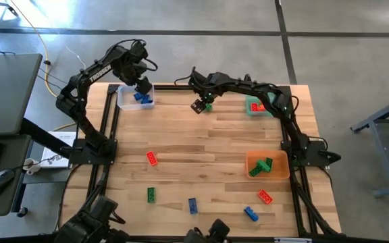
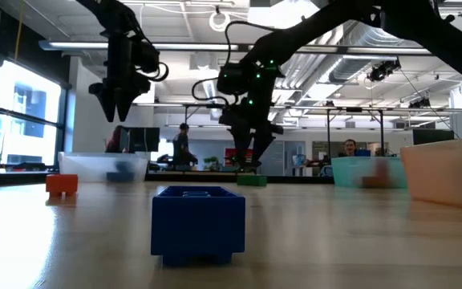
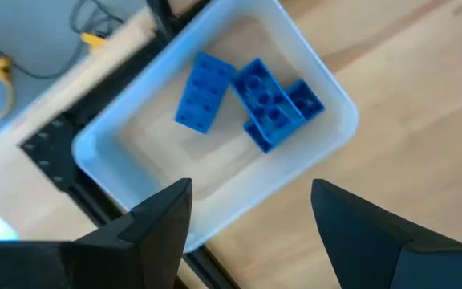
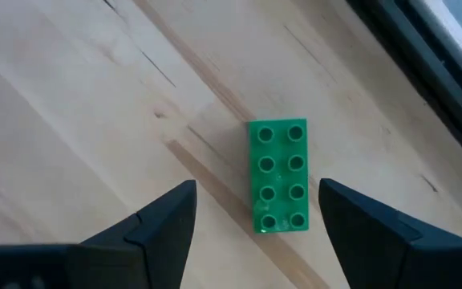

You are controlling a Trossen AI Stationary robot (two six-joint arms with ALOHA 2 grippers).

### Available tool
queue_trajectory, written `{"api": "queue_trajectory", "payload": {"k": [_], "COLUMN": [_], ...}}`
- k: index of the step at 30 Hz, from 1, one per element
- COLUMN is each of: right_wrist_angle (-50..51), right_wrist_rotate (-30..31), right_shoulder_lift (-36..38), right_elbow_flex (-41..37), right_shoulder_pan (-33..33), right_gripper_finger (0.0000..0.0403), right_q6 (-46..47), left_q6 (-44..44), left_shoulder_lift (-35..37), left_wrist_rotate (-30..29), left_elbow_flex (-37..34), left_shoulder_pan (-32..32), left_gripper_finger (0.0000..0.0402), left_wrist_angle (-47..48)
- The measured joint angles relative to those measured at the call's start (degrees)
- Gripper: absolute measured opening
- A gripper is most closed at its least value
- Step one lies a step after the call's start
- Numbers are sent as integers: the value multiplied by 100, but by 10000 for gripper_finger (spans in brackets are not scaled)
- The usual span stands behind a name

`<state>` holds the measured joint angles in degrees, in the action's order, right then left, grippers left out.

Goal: Sort & place blocks by color
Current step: Put the green game piece into the orange bin

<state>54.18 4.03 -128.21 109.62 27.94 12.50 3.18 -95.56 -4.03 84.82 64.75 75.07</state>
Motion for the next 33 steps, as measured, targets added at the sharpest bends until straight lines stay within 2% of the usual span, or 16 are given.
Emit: {"api": "queue_trajectory", "payload": {"k": [8,18,22,28,33], "right_wrist_angle": [10,290,413,456,492], "right_wrist_rotate": [62,-107,-92,-65,-46], "right_shoulder_lift": [-249,-524,-575,-596,-594], "right_elbow_flex": [0,0,0,4,4], "right_shoulder_pan": [99,166,165,164,151], "right_gripper_finger": [249,246,209,112,111], "right_q6": [-71,33,52,198,203], "left_q6": [0,-1,-49,-35,32], "left_shoulder_lift": [126,764,1041,1367,1477], "left_wrist_rotate": [587,642,642,642,641], "left_elbow_flex": [0,0,0,0,0], "left_shoulder_pan": [-18,-450,-683,-971,-1096], "left_gripper_finger": [243,243,243,243,243], "left_wrist_angle": [223,190,185,153,144]}}
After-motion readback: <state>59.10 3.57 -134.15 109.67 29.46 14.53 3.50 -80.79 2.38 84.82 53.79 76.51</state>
